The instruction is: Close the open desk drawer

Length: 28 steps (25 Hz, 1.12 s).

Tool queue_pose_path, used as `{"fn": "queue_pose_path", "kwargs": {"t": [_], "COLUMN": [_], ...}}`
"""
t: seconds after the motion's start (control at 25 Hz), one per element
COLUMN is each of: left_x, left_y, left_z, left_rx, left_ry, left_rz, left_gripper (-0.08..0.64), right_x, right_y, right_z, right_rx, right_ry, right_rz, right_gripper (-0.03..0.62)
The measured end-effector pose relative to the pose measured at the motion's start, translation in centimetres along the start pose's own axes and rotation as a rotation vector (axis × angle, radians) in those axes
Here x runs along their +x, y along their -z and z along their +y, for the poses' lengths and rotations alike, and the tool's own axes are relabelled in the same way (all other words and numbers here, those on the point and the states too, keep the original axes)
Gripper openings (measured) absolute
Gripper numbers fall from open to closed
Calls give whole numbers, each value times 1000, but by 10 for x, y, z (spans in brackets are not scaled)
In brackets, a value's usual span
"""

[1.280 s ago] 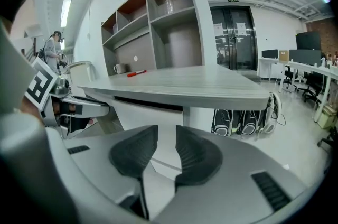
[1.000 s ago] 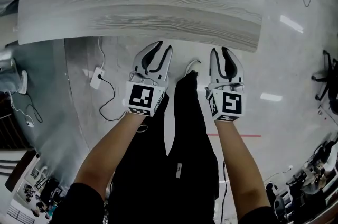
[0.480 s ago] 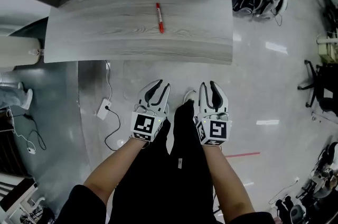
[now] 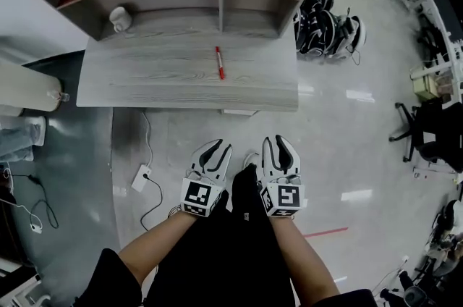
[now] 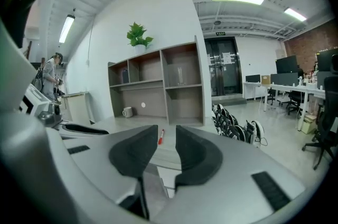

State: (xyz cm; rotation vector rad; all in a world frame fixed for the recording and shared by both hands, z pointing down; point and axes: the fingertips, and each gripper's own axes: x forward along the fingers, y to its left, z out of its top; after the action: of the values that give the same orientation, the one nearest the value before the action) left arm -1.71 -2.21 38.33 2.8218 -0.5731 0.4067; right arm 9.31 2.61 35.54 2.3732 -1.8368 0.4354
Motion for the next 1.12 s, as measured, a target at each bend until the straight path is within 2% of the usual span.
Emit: {"fn": "queue_pose_path", "kwargs": {"t": [0.28, 0.48, 0.6, 0.84, 0.92, 1.12], "left_x": [-5, -15, -23, -39, -42, -47], "left_y": [-67, -93, -107, -121, -125, -133], "left_z": [-18, -20, -21, -22, -26, -39], "left_rx": [-15, -84, -54, -69, -56, -9], "left_ry": [27, 39, 58, 57, 64, 78], "left_rz": [-114, -156, -179, -186, -190, -202], "left_gripper": [103, 101, 77, 21, 14, 14], "right_x": [-12, -24, -28, -37, -39, -46], "right_y": [-58, -80, -89, -94, -96, -101], "right_z": [13, 29, 34, 47, 53, 58], "right_rx": [-26, -6, 7, -2, -4, -14], "right_ry": [3, -13, -7, -27, -46, -47], "right_rz": [-50, -87, -107, -117, -126, -133], "right_gripper": [117, 115, 108, 77, 32, 23]}}
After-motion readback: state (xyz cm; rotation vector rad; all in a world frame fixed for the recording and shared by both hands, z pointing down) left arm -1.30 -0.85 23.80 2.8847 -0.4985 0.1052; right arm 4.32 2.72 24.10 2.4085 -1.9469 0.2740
